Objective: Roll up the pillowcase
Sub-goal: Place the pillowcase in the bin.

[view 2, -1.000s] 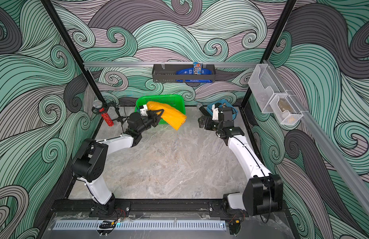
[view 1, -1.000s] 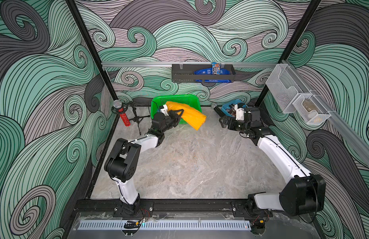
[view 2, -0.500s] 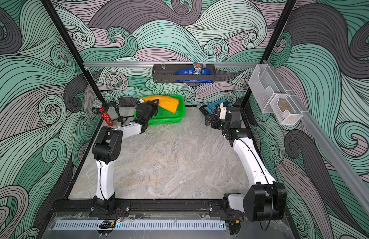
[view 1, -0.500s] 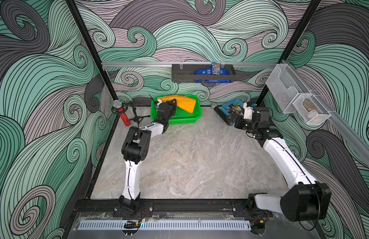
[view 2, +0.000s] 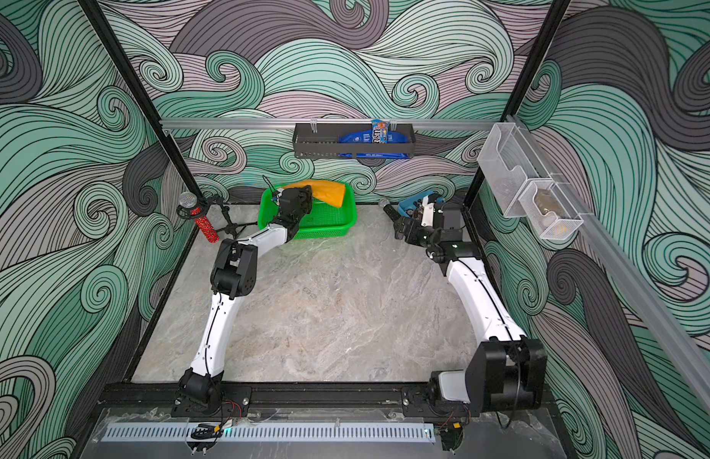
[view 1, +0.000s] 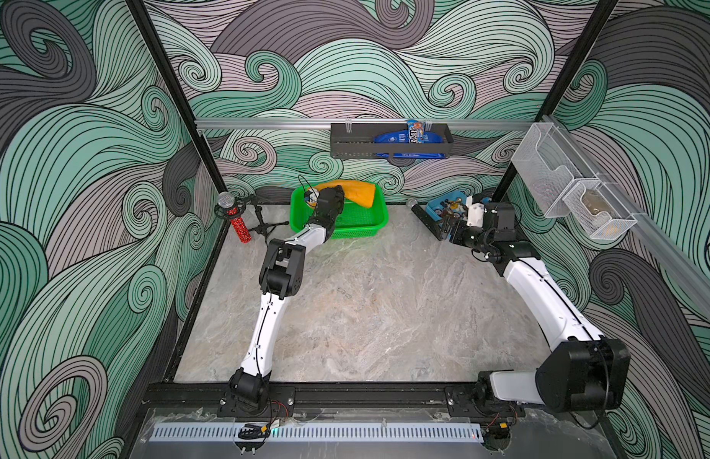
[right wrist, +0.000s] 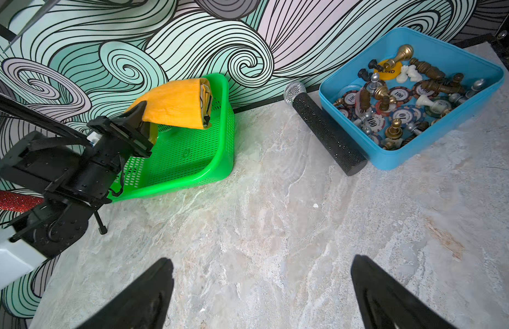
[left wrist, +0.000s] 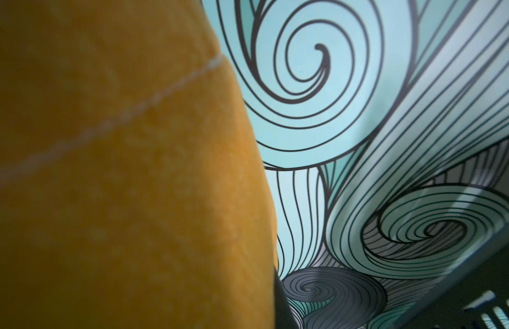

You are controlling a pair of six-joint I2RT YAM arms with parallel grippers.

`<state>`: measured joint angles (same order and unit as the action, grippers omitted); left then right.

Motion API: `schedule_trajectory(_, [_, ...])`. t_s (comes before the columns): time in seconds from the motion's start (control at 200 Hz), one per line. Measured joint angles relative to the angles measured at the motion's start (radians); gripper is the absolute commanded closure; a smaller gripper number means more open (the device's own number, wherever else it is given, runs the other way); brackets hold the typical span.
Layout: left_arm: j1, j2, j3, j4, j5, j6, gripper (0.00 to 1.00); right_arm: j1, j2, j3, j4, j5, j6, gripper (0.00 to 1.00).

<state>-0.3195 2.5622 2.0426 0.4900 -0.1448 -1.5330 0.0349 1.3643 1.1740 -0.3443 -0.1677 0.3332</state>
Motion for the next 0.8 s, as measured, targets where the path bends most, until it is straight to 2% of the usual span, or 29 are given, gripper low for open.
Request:
schedule_trajectory(0.28, [-0.005,0.061,0.008,-0.079,-0.007,-0.028,1.0,-0.016,0.046,0.012,0.0,-0.018,0.003,0.0])
schedule_trajectory(0.505, [-0.005,0.081,0.074,-0.168,-0.014,-0.036,0.97,-0.029,0.061,0.029,-0.001,-0.027,0.003,0.0])
schedule_trajectory(0.69, [-0.005,0.121,0.144,-0.25,-0.016,-0.05,0.9,-0.042,0.081,0.055,-0.001,-0.034,0.004,0.0])
schedule_trajectory(0.8, [-0.005,0.142,0.196,-0.294,-0.013,-0.049,0.81,-0.051,0.093,0.066,0.0,-0.044,0.007,0.0])
